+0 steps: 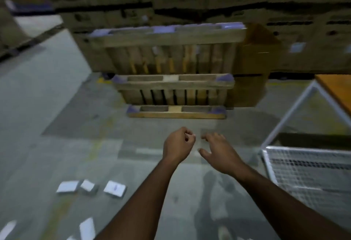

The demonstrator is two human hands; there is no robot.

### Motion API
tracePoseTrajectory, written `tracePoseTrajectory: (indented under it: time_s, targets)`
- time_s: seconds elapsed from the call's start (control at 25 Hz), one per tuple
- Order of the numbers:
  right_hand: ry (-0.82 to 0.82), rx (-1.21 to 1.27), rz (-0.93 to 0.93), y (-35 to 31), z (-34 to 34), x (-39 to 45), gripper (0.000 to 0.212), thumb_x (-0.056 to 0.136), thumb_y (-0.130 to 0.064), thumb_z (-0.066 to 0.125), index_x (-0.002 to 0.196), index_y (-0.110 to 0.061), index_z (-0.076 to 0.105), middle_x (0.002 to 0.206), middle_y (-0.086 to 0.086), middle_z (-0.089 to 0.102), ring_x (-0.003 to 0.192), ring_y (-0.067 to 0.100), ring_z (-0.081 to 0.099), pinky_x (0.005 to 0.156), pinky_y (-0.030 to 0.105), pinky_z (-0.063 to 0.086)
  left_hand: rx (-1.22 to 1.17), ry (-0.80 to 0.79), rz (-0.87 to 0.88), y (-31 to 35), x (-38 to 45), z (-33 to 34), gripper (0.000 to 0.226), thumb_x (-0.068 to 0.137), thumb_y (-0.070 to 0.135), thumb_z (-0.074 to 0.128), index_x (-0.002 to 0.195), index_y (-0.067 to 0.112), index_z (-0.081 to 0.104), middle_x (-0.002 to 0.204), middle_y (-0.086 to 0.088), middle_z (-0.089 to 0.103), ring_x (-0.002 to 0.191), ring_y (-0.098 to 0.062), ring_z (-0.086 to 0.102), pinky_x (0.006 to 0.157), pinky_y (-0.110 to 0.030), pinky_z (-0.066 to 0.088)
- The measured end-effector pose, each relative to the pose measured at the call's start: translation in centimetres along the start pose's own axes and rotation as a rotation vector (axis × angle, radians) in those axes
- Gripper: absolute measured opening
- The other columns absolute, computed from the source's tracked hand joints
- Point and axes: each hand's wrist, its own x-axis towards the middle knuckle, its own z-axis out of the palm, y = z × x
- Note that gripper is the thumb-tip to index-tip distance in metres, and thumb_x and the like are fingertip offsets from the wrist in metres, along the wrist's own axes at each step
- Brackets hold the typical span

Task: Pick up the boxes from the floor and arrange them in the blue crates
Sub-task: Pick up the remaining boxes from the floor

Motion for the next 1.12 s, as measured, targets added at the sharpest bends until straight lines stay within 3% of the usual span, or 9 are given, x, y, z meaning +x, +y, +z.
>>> tracePoseTrajectory:
  time_s: [0.24,0.48,0.6,0.84,1.12]
  targets:
    - [-0.298,-0.001,-0.323,-9.3,9.3,7.7,0.048,0.094,-0.043,0.057,0.137,-0.022,0.048,0.134,0.001,0.051,0.131,0.018,0.040,0.102,0.033,0.042,-0.064,0.224,-0.424,-13.1,-2.2,-6.4,0.019,0.093,0.039,0.061,0.103,0.025,0.068,0.096,0.004,0.074,0.091,-0.016,0.068,0.077,-0.028,0.050]
    - [-0.559,-0.013,-0.606,-16.5,16.3,12.6,0.048,0.095,-0.043,0.057,0.136,-0.022,0.048,0.132,0.003,0.053,0.128,0.019,0.043,0.099,0.032,0.043,-0.112,0.550,-0.786,-19.8,-5.8,-10.8,0.014,0.092,0.038,0.061,0.099,0.028,0.069,0.087,0.007,0.074,0.083,-0.011,0.069,0.069,-0.025,0.046]
    - [-0.660,-0.025,-0.734,-20.3,19.5,13.5,0.047,0.094,-0.040,0.059,0.135,-0.021,0.049,0.130,0.004,0.053,0.126,0.021,0.045,0.096,0.032,0.045,-0.138,0.674,-0.946,-22.4,-8.6,-11.9,0.012,0.092,0.037,0.061,0.097,0.029,0.068,0.083,0.008,0.073,0.080,-0.010,0.069,0.071,-0.028,0.051]
    - [-0.826,-0.068,-0.914,-27.3,24.8,11.2,0.047,0.094,-0.041,0.058,0.135,-0.020,0.049,0.131,0.005,0.051,0.128,0.022,0.043,0.099,0.035,0.044,-0.198,0.846,-1.100,-26.6,-14.2,-14.0,0.010,0.093,0.035,0.060,0.095,0.030,0.068,0.083,0.010,0.072,0.075,-0.005,0.067,0.065,-0.022,0.042]
    - [-0.842,-0.122,-1.023,-38.0,32.7,7.5,0.046,0.094,-0.040,0.059,0.134,-0.020,0.049,0.130,0.005,0.053,0.125,0.022,0.046,0.098,0.035,0.044,-0.271,0.930,-1.139,-35.8,-20.6,-19.1,0.006,0.092,0.033,0.060,0.090,0.032,0.065,0.085,0.009,0.072,0.077,-0.008,0.066,0.067,-0.023,0.041]
